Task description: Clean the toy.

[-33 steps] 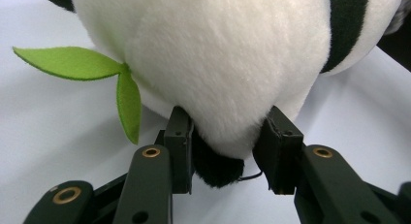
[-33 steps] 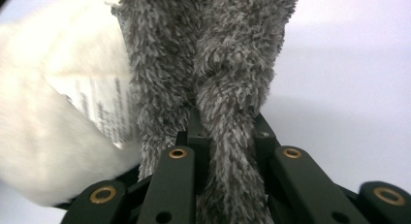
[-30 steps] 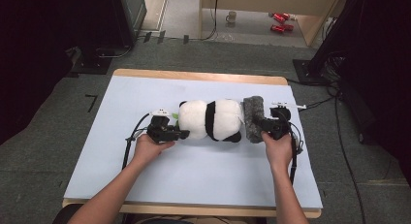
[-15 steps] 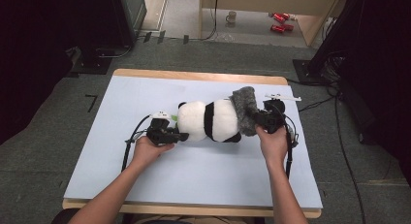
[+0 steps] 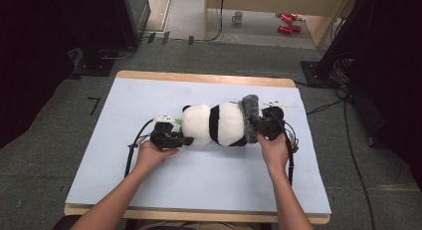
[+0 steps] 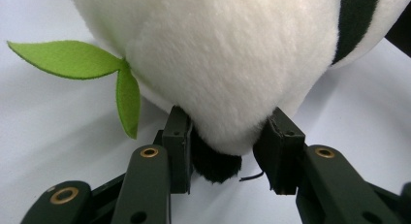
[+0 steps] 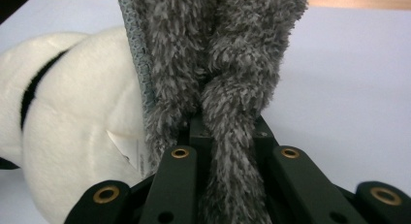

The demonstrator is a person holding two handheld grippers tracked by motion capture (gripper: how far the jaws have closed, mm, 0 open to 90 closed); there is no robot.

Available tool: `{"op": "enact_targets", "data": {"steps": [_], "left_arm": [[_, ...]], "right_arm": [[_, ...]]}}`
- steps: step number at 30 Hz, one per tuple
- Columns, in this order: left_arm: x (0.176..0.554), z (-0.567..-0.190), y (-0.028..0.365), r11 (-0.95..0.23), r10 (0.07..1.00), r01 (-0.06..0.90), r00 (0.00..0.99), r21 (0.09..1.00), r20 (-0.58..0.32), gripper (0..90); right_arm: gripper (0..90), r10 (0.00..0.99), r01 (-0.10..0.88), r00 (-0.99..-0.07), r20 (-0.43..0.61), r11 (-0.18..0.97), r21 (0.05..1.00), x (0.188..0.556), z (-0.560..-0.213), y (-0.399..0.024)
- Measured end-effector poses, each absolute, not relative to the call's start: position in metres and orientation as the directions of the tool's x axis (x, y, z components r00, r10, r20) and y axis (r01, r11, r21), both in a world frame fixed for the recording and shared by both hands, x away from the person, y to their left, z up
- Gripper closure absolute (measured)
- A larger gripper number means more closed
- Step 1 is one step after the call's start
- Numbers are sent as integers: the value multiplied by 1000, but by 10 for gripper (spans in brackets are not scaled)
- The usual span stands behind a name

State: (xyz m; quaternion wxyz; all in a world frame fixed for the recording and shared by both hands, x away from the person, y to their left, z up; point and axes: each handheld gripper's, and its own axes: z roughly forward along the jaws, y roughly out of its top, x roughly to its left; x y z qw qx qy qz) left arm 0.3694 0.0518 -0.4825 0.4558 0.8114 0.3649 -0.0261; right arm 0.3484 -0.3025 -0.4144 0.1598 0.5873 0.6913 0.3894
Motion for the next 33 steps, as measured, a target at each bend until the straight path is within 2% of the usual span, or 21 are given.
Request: {"op": "enact_targets", "data": {"steps": [11,15,23,28,33], "left_arm": [[373,-478,52,-306,580,632,717,712,-386,612],[373,-473,49,-314,585,613,726,725,-361,631],[377,-468,48,-309,577,606,732,733,-362,663],[376,-465,50,-319,569,607,737,728,-365,675],[371,-457,58,-325,564,622,732,712,-382,682]], "right_arm": [[795,942,796,-221,253,25,604,351,-449,-304],[793,945,801,-213,248,23,598,349,-449,-308],[791,940,721,-192,283,-61,691,334,-416,-330],[790,919,653,-250,305,-73,754,320,-385,-328],[788,889,627,-355,290,-4,779,311,-368,-299]]}}
